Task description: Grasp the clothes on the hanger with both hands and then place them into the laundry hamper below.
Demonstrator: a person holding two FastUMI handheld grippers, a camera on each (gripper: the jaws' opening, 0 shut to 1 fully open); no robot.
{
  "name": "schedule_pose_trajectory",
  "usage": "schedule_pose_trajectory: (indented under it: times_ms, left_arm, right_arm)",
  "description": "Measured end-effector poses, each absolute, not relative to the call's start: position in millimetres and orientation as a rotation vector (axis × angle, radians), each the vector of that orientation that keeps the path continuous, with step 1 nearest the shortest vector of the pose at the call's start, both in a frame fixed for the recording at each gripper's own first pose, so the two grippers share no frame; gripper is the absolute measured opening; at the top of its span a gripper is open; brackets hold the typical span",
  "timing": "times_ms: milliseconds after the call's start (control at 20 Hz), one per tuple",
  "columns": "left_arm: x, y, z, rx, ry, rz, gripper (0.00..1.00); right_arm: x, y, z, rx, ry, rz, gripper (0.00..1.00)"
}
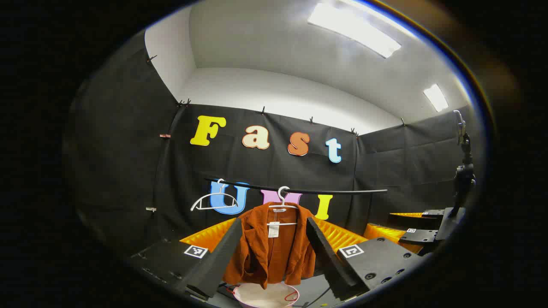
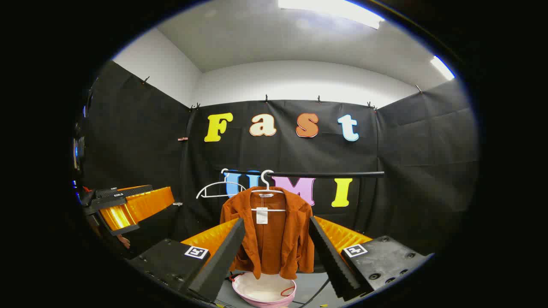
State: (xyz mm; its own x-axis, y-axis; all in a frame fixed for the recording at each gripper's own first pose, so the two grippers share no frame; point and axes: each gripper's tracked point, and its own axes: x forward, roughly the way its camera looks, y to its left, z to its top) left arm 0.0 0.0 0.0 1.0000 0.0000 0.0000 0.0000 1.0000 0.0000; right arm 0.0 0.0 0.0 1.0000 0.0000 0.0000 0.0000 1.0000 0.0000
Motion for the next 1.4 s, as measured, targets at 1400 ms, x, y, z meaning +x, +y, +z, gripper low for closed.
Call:
schedule_pose_trajectory:
  times_ms: [1400]
  left_arm:
    - [14, 7, -12, -0.009, -0.015, 0.073, 0.95]
  right_arm:
    - [17, -16, -18, 0.038, 0.037, 0.022, 1.00]
